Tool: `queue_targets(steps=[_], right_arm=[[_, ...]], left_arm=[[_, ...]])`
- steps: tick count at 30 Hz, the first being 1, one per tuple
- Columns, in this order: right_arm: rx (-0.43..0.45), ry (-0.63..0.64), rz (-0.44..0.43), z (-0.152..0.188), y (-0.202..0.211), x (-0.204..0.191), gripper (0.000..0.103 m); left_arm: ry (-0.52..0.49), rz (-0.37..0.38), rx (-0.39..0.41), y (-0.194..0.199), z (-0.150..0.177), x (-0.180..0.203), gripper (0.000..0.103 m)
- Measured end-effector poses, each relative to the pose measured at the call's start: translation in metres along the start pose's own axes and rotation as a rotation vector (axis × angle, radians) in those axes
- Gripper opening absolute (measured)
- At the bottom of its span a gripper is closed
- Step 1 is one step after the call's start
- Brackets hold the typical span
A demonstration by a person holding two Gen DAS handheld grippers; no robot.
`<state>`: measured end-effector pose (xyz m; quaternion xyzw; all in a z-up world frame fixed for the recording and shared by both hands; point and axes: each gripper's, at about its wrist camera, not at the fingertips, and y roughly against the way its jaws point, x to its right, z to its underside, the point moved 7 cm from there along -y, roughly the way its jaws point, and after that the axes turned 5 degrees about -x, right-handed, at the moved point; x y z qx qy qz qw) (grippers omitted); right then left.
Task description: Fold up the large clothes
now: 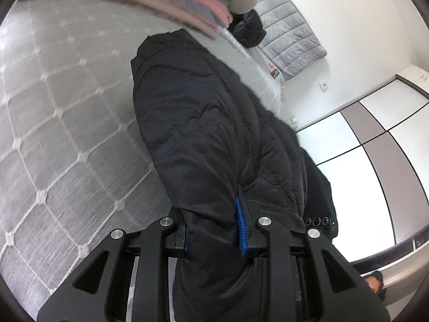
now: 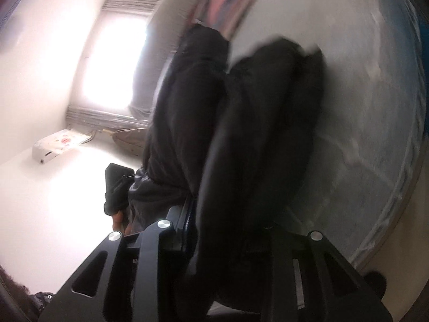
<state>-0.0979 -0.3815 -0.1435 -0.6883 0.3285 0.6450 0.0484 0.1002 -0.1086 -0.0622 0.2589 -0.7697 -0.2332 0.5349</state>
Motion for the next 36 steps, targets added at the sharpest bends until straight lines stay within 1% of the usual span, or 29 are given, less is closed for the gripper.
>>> queue_targets(steps=[2,4,7,10,13,15,18,21,24,29,30,36], right_arm=[[0.011,-0.038,-0.036,0.007,-0.003,0.011,0.033],[0.022,-0.059,-0.044,0.011,-0.004,0.015,0.036],[0.053,-0.079,-0.008,0.014,-0.009,0.017,0.043],[0.083,-0.088,0.033,0.014,-0.013,0.013,0.046],[0.099,-0.104,0.080,0.018,-0.021,0.010,0.046],[0.097,-0.112,0.099,0.021,-0.024,0.008,0.047],[0.088,-0.120,0.129,0.019,-0.028,0.006,0.049],[0.073,-0.116,0.155,0.014,-0.029,0.009,0.051],[0.058,-0.126,0.160,0.013,-0.034,0.009,0.053],[0.042,-0.126,0.182,0.015,-0.039,-0.002,0.058],[0.042,-0.127,0.181,0.014,-0.044,-0.008,0.059],[0.049,-0.142,0.152,0.012,-0.046,-0.005,0.059]], left_arm=[[0.005,0.040,0.003,-0.002,0.007,-0.012,0.024],[0.017,0.098,0.018,0.000,0.014,-0.022,0.026],[0.043,0.162,0.041,0.002,0.023,-0.037,0.030],[0.082,0.193,0.060,0.005,0.029,-0.046,0.032],[0.053,0.166,0.068,0.008,0.030,-0.037,0.036],[0.041,0.154,0.067,0.011,0.032,-0.030,0.040],[0.057,0.149,0.065,0.013,0.033,-0.029,0.045],[0.067,0.143,0.068,0.014,0.035,-0.030,0.047],[0.071,0.137,0.072,0.016,0.040,-0.035,0.049],[0.083,0.132,0.074,0.014,0.038,-0.035,0.050],[0.085,0.133,0.073,0.014,0.038,-0.035,0.050],[0.076,0.128,0.073,0.017,0.040,-0.037,0.051]])
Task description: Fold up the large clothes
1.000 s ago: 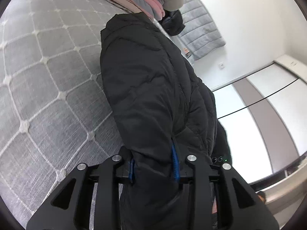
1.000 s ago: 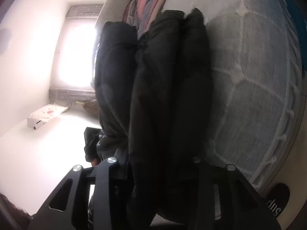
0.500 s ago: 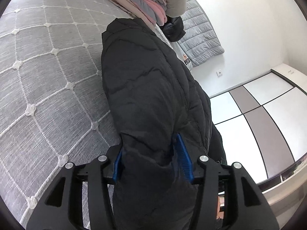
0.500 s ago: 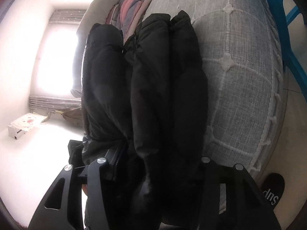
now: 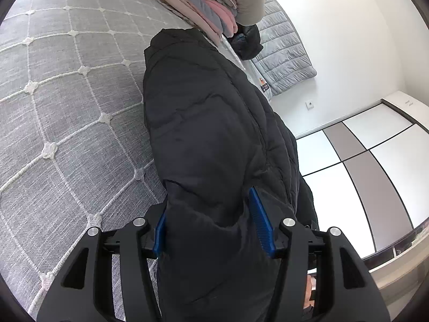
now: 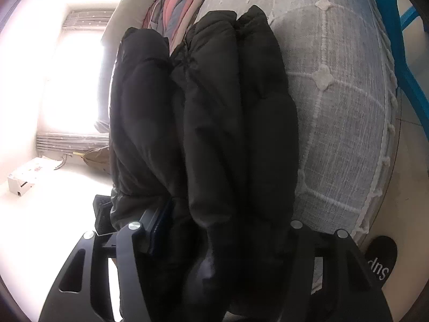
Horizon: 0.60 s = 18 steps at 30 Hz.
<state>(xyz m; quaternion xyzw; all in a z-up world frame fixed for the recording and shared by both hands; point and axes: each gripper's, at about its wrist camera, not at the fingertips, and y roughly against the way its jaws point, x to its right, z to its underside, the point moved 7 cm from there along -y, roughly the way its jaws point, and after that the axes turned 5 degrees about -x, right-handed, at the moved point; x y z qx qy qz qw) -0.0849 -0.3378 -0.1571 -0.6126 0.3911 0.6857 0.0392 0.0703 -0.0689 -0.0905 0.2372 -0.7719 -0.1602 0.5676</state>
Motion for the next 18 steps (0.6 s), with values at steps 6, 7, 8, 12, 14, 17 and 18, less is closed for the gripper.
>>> queue_targets(steps=[6,7,8,12,14,17,18], right_arm=[[0.011,0.018,0.017,0.001,0.002,0.004,0.059],[0.014,0.025,0.023,0.002,0.002,0.003,0.059],[0.018,0.038,0.031,0.002,0.002,0.001,0.057],[0.021,0.059,0.051,0.004,0.004,-0.008,0.053],[0.017,0.053,0.043,0.004,0.003,-0.008,0.053],[0.014,0.042,0.035,0.005,0.002,-0.007,0.053],[0.013,0.040,0.034,0.006,0.003,-0.007,0.053]], left_arm=[[-0.009,-0.011,0.001,-0.001,-0.001,0.002,0.051],[-0.011,-0.011,0.002,-0.002,-0.001,0.003,0.051],[-0.017,-0.013,0.002,-0.002,-0.001,0.004,0.051],[-0.069,-0.055,-0.003,-0.004,0.000,0.009,0.045],[-0.082,-0.074,-0.007,-0.005,0.000,0.010,0.042],[-0.086,-0.082,-0.009,-0.006,-0.002,0.010,0.037],[-0.088,-0.085,-0.009,-0.006,-0.003,0.010,0.036]])
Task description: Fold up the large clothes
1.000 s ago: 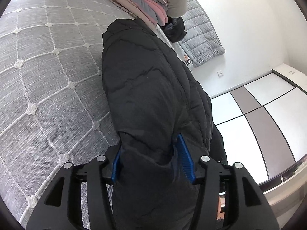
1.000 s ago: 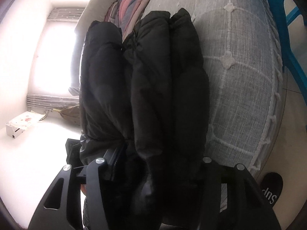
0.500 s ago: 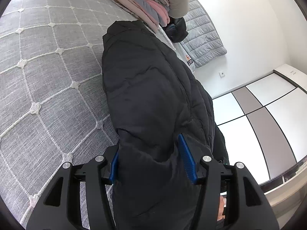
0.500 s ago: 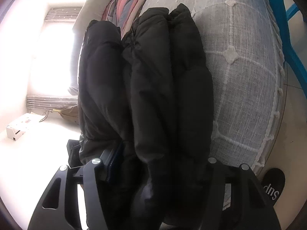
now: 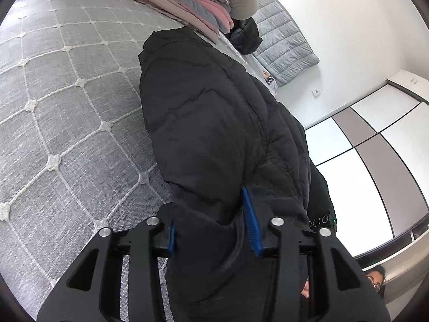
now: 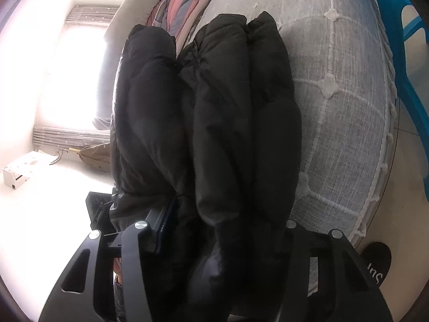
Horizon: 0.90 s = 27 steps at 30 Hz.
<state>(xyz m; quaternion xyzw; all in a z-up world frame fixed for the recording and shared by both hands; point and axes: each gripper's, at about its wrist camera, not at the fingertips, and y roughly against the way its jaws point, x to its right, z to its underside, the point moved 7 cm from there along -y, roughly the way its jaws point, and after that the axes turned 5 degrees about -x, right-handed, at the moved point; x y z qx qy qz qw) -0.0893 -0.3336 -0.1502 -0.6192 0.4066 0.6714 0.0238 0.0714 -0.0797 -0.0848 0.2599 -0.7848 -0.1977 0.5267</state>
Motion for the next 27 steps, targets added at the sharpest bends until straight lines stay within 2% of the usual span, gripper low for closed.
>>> queue_targets(steps=[5,11,16,23,27], right_arm=[[-0.003,-0.009,-0.016,0.001,0.001,0.002,0.053],[0.000,0.005,0.009,0.002,0.001,0.000,0.053],[-0.008,0.007,0.011,0.001,0.001,-0.001,0.055],[-0.009,0.003,0.004,-0.001,0.003,0.002,0.056],[-0.007,0.001,0.001,-0.001,0.003,0.003,0.056]], left_arm=[[-0.011,-0.007,0.003,-0.001,-0.001,0.000,0.032],[-0.004,-0.001,0.003,-0.002,-0.001,-0.001,0.031],[0.041,0.017,-0.016,-0.002,0.001,-0.009,0.035],[0.052,0.015,-0.023,-0.002,0.003,-0.010,0.041],[0.034,0.005,-0.018,-0.002,0.004,-0.009,0.041]])
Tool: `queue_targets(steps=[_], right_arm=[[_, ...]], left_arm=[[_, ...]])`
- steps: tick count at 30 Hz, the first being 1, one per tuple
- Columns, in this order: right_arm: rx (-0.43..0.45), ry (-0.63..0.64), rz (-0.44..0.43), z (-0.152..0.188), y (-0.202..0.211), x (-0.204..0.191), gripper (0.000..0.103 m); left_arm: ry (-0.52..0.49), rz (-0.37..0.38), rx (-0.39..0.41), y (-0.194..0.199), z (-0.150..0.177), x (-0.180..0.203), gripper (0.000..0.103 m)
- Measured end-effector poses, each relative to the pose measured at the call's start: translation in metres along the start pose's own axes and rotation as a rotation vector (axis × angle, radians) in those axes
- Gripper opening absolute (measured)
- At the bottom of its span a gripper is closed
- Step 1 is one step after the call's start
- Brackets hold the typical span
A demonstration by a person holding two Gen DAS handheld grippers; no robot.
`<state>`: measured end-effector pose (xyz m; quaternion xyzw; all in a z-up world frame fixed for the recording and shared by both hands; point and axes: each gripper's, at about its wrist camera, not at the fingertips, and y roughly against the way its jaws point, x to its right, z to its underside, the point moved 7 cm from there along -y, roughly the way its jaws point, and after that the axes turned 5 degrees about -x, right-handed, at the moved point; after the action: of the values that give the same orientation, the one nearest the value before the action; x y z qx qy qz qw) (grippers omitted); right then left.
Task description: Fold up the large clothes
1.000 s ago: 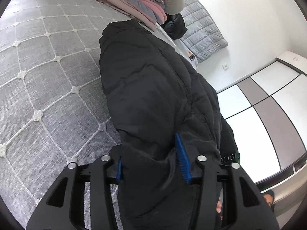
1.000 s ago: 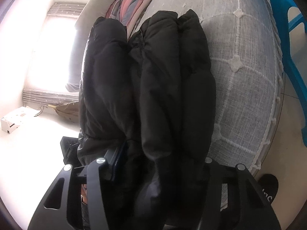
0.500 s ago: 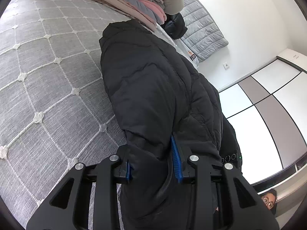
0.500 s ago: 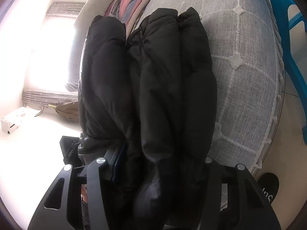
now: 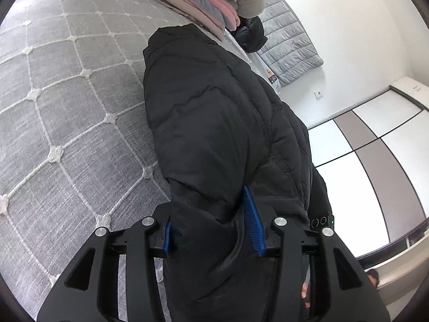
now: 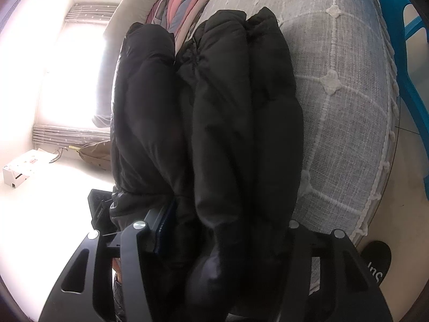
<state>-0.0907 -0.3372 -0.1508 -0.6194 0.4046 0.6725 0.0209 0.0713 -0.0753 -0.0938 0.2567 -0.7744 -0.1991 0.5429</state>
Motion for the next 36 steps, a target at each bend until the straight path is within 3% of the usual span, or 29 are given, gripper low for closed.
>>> queue_targets(steps=[4,7,9,17,21,25,31,34,35,36], right_arm=[[0.008,0.019,0.004,0.001,0.002,-0.003,0.054],[-0.011,0.047,-0.010,-0.002,0.002,-0.014,0.049],[-0.016,0.067,-0.026,-0.004,0.003,-0.025,0.040],[-0.004,0.234,-0.129,-0.024,-0.019,-0.126,0.036],[-0.009,0.357,-0.153,-0.037,-0.063,-0.199,0.036],[-0.050,0.421,-0.184,-0.048,-0.134,-0.259,0.036],[-0.157,0.448,-0.147,-0.042,-0.263,-0.285,0.036],[-0.250,0.413,-0.055,-0.031,-0.333,-0.262,0.039],[-0.297,0.384,-0.004,-0.024,-0.358,-0.245,0.043],[-0.323,0.362,0.003,-0.020,-0.369,-0.236,0.053]], left_arm=[[-0.012,-0.005,0.005,0.000,0.001,0.003,0.041],[-0.044,-0.008,0.030,0.007,-0.001,0.009,0.026],[-0.087,-0.016,0.079,0.023,-0.006,0.019,0.019],[-0.237,-0.108,0.266,0.116,-0.053,0.050,0.015],[-0.275,-0.179,0.349,0.178,-0.084,0.038,0.015],[-0.266,-0.239,0.409,0.241,-0.119,0.003,0.015],[-0.151,-0.334,0.440,0.303,-0.153,-0.105,0.017],[0.005,-0.426,0.376,0.295,-0.154,-0.195,0.027],[0.050,-0.456,0.337,0.289,-0.150,-0.220,0.034],[0.102,-0.469,0.293,0.282,-0.143,-0.246,0.049]])
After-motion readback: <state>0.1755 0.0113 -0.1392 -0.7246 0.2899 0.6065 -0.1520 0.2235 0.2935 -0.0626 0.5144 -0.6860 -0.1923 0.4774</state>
